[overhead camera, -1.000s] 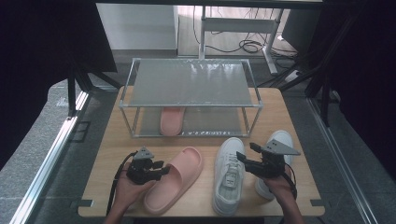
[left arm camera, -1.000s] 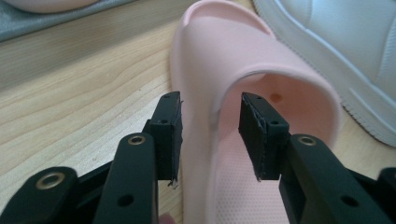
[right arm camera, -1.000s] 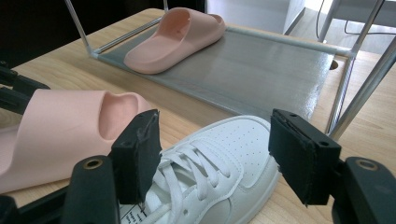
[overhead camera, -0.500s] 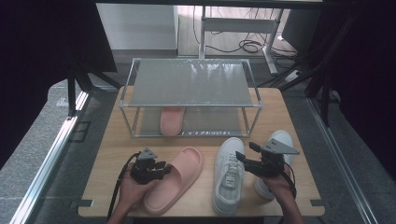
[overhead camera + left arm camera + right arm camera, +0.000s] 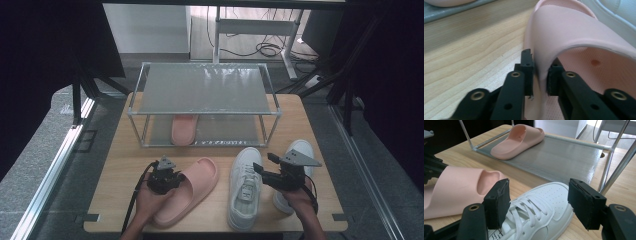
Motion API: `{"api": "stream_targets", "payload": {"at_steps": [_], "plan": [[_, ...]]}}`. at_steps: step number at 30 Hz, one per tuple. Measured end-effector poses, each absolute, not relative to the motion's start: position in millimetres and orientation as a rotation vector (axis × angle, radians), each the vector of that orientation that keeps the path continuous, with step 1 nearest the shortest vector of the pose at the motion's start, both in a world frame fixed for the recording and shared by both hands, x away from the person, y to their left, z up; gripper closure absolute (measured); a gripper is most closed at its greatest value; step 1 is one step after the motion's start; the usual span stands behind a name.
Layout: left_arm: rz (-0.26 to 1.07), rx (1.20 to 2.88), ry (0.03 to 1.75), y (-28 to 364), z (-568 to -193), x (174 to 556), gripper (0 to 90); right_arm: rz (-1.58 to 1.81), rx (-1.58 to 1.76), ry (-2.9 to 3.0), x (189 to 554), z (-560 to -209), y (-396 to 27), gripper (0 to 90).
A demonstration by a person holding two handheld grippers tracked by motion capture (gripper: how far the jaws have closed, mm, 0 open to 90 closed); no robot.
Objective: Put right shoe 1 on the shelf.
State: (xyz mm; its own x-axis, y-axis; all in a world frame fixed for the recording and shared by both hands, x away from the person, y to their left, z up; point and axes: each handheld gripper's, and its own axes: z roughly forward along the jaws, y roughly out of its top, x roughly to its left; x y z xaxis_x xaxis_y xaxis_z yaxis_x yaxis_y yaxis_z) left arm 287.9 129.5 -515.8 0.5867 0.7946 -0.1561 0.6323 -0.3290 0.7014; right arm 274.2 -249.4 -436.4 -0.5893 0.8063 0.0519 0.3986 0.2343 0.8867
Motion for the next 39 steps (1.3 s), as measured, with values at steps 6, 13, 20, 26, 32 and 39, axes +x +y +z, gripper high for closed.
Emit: {"api": "stream_targets", "payload": {"at_steps": [6, 13, 20, 26, 32, 39], "plan": [[0.305, 2.067, 1.152, 128, -514, 287, 84.1, 1.312, 1.108, 2.094, 275, -436, -250, 34.7], [0.321, 2.043, 1.145, 132, -505, 286, 84.2, 1.312, 1.109, 2.093, 275, -436, -250, 34.7], [0.314, 2.013, 1.140, 131, -496, 292, 84.2, 1.314, 1.107, 2.094, 274, -436, -250, 34.7], [0.299, 1.984, 1.132, 121, -490, 304, 84.0, 1.315, 1.110, 2.090, 275, -436, -250, 34.6], [0.305, 1.971, 1.131, 109, -484, 319, 83.9, 1.316, 1.111, 2.091, 275, -436, -251, 34.7], [0.339, 1.918, 1.195, 94, -487, 345, 83.9, 1.315, 1.105, 2.094, 275, -436, -250, 34.6]]}}
